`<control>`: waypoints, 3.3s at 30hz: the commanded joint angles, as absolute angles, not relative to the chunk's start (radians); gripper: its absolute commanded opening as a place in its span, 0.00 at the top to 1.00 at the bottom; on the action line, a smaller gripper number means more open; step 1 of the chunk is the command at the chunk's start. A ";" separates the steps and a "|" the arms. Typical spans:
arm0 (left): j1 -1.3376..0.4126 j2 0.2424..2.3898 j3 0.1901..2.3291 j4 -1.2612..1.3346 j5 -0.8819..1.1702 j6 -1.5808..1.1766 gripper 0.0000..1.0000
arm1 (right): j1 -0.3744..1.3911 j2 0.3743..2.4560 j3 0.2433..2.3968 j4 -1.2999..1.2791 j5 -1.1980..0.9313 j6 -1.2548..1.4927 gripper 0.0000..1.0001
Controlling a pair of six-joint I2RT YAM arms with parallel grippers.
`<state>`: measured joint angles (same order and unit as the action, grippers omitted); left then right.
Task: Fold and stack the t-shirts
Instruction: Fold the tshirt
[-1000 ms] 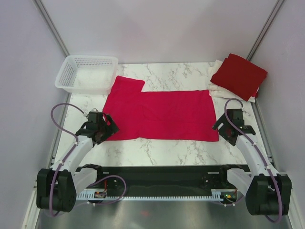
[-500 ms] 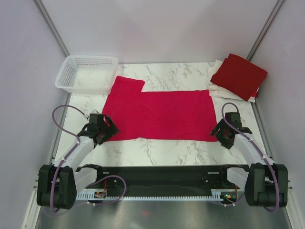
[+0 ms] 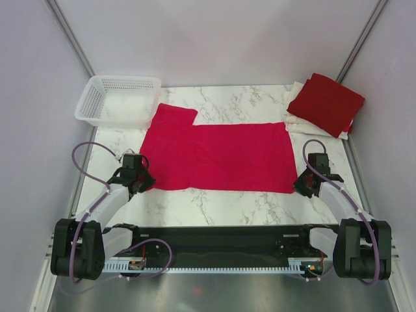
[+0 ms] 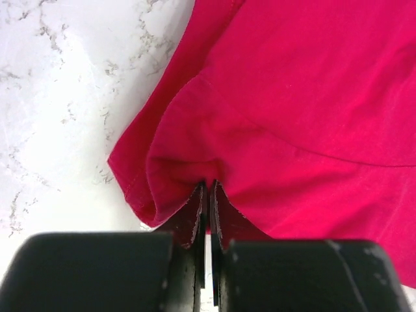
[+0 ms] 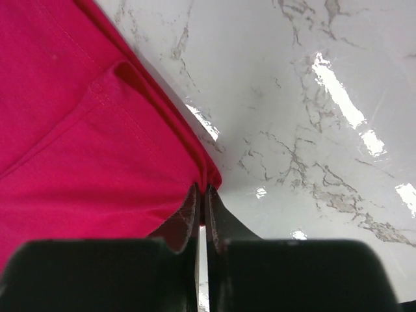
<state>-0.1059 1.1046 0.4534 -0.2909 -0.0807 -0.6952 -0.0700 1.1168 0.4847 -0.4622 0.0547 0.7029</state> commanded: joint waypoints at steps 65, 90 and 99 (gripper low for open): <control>-0.216 2.350 2.176 -0.597 -0.161 -0.307 0.09 | -0.270 0.822 0.589 -0.532 -0.348 0.558 0.02; -0.222 2.617 2.399 -0.784 -0.213 -0.298 0.29 | -0.256 0.850 0.578 -0.526 -0.347 0.545 0.02; -0.229 2.614 2.433 -0.807 -0.193 -0.284 0.98 | -0.256 0.839 0.583 -0.534 -0.321 0.541 0.02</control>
